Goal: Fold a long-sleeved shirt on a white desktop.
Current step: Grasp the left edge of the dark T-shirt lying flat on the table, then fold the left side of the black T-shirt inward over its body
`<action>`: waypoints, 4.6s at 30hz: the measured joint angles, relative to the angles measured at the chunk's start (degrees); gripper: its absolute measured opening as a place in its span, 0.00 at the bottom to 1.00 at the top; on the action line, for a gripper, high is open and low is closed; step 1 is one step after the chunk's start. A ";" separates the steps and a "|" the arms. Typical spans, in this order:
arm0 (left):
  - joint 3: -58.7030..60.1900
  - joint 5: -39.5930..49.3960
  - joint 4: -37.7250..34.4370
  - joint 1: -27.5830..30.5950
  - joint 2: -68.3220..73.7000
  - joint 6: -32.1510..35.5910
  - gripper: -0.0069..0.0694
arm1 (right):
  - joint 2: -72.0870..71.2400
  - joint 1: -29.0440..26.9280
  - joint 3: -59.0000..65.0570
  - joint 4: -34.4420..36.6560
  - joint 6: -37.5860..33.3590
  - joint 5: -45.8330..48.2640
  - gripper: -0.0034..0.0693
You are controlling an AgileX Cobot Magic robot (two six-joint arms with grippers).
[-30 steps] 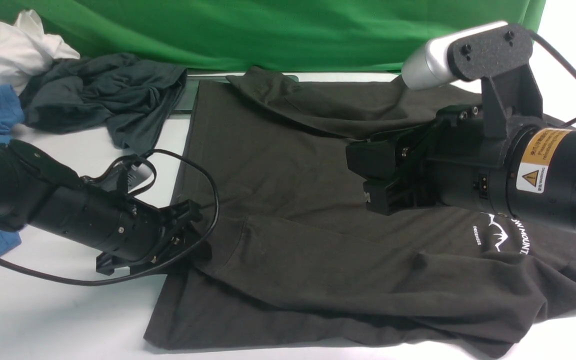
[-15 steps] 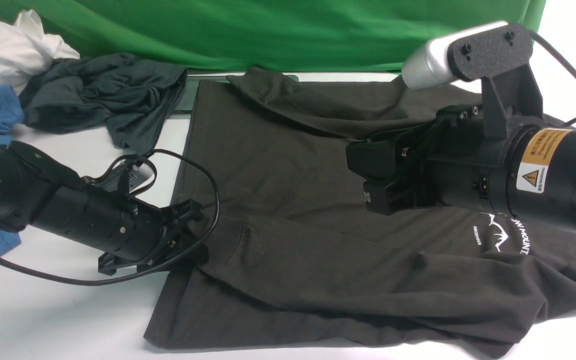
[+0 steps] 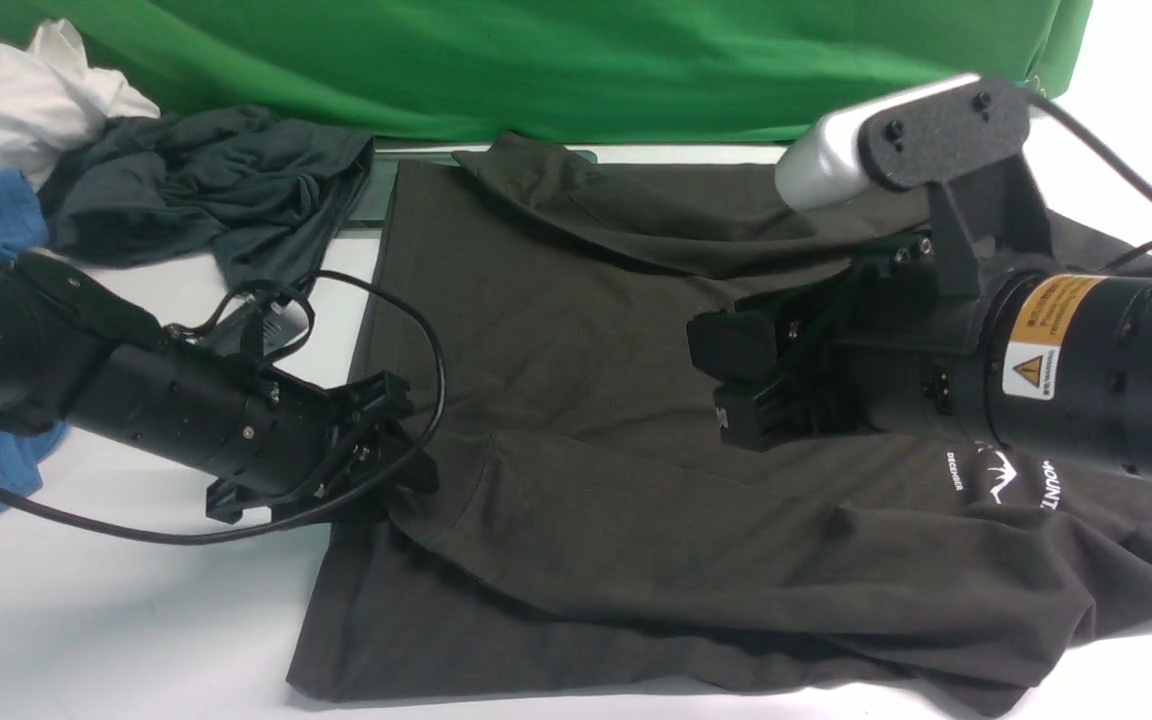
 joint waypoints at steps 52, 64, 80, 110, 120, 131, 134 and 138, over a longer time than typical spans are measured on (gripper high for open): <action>-0.25 -2.66 3.43 0.00 0.06 2.92 0.17 | 0.37 0.00 0.00 0.00 4.70 -10.30 0.08; -0.29 -1.90 1.66 0.00 0.06 5.56 0.17 | 0.37 0.00 0.00 0.00 4.89 -10.48 0.10; -0.29 -1.41 -3.46 0.00 0.06 12.37 0.17 | 0.37 0.00 0.00 0.00 4.89 -11.46 0.14; -4.26 -0.02 -21.14 0.00 0.07 34.92 0.17 | -0.36 -5.48 0.00 0.00 -6.17 -6.86 0.06; -16.32 6.07 -18.42 0.00 0.12 40.89 0.17 | -0.36 -5.60 0.00 0.00 -8.80 -8.98 0.07; -20.53 0.01 -1.10 0.00 2.22 41.09 0.17 | -0.36 -5.60 0.00 0.00 -9.04 -8.98 0.10; -20.53 -3.03 3.22 0.00 5.13 34.69 0.17 | -0.36 -5.60 0.00 0.00 -9.04 -8.98 0.11; -20.53 -4.05 9.38 0.00 9.76 20.97 0.17 | -0.36 -5.60 0.00 0.00 -9.04 -8.98 0.12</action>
